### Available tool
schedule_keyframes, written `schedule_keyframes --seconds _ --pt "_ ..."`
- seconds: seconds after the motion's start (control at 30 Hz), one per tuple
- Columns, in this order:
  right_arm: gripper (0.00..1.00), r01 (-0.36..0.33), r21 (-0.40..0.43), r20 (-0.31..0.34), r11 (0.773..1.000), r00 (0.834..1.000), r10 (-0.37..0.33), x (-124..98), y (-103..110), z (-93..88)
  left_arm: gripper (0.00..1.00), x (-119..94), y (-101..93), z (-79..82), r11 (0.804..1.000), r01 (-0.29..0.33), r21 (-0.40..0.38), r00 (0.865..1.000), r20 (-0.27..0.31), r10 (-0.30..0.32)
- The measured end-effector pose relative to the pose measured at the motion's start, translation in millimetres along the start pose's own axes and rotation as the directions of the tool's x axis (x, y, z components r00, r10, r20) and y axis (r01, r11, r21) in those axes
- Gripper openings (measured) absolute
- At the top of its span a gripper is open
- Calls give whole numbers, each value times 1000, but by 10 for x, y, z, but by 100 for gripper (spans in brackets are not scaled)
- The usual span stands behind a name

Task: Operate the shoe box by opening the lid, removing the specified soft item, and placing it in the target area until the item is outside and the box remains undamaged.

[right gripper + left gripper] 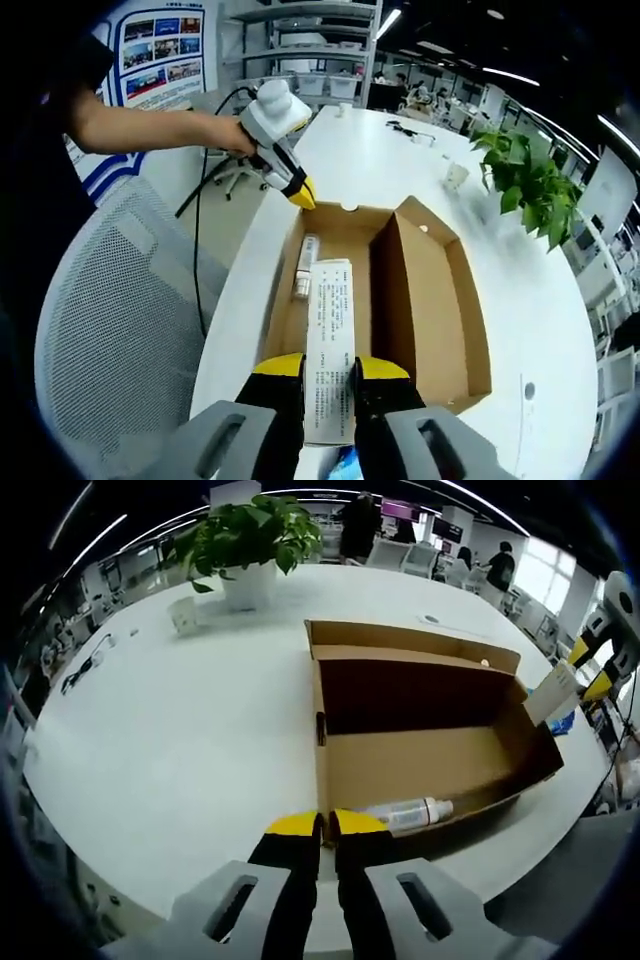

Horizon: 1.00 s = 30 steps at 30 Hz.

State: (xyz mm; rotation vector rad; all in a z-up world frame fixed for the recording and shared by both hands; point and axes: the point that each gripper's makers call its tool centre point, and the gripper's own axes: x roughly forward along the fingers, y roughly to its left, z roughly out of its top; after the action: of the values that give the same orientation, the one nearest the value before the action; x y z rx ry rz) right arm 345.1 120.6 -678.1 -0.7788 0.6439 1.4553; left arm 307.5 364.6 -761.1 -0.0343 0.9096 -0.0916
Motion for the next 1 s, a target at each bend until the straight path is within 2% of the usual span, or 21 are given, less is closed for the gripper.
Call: schedule_keyframes --seconds 0.37,1.0 --pt "14 37 17 -6 999 999 -37 -249 -175 -194 2 -6 2 -13 1000 -6 -4 1000 0 6" --pt "14 93 41 -32 995 995 -92 -537 -406 -524 2 11 17 -13 1000 -3 -12 1000 -7 3"
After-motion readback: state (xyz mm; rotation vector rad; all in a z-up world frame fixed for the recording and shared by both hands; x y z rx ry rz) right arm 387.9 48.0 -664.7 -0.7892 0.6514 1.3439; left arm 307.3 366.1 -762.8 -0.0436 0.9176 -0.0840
